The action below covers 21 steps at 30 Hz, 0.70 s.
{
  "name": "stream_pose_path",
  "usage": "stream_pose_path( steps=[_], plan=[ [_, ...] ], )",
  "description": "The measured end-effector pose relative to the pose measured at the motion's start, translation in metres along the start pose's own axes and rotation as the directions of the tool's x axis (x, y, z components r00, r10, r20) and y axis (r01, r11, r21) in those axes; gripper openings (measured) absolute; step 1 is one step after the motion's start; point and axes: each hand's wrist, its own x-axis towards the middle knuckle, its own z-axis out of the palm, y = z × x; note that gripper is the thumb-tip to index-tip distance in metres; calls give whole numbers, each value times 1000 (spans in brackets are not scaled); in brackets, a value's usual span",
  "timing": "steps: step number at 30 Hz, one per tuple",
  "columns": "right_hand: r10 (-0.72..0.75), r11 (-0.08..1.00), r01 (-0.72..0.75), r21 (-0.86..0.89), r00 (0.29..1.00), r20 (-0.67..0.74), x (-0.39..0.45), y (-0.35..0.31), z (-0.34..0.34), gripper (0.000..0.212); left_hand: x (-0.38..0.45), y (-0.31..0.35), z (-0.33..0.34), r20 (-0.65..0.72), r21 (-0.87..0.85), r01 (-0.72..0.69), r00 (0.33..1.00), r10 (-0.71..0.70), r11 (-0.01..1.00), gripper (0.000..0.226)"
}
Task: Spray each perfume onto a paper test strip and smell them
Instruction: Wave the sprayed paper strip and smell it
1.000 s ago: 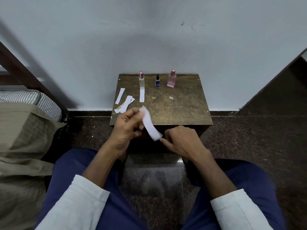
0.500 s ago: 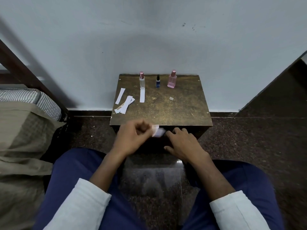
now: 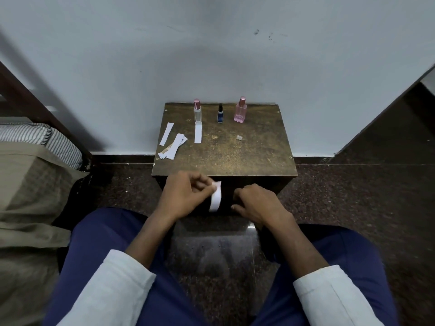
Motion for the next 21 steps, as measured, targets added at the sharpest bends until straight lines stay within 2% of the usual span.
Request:
stream_pose_path(
  steps=[1,2,3,5,7,11,14,18,19,20,21],
  plan=[
    [0,1000,-1,2,1000,3,1,1,1,38,-1,1,1,22,-231,40,999,-36,972,7],
    [-2,1000,2,5,1000,-4,2,1,2,38,-2,4,0,12,-348,48,999,-47,936,7],
    [-7,1000,7,5,1000,-20,2,0,2,37,-1,5,0,-20,-367,9,1000,-18,930,8],
    [-21,1000,20,-18,996,-87,3,-1,3,40,-1,7,-1,-44,-289,-52,998,41,956,13],
    [-51,998,41,-54,979,-197,5,-3,4,52,-1,7,-1,-59,-233,-58,997,46,971,12],
    [-122,990,87,-107,916,-383,5,-11,-2,77,-4,16,-6,-102,-302,-48,995,17,952,6],
    [-129,984,69,-166,913,-388,4,-15,2,99,-8,20,-11,-98,-347,-69,994,37,935,10],
    [-95,987,44,-155,935,-342,5,-12,9,105,-11,27,-17,-105,-341,-158,986,130,927,12],
    [-91,988,42,-149,938,-335,6,-10,10,105,-11,28,-19,-72,-406,-167,986,151,898,11],
    [-84,989,38,-146,941,-327,7,-9,10,105,-12,29,-22,-10,-566,-138,987,161,813,10],
    [-73,989,29,-146,947,-312,7,-8,10,105,-14,32,-27,87,-768,-41,982,168,639,11]
  ],
)
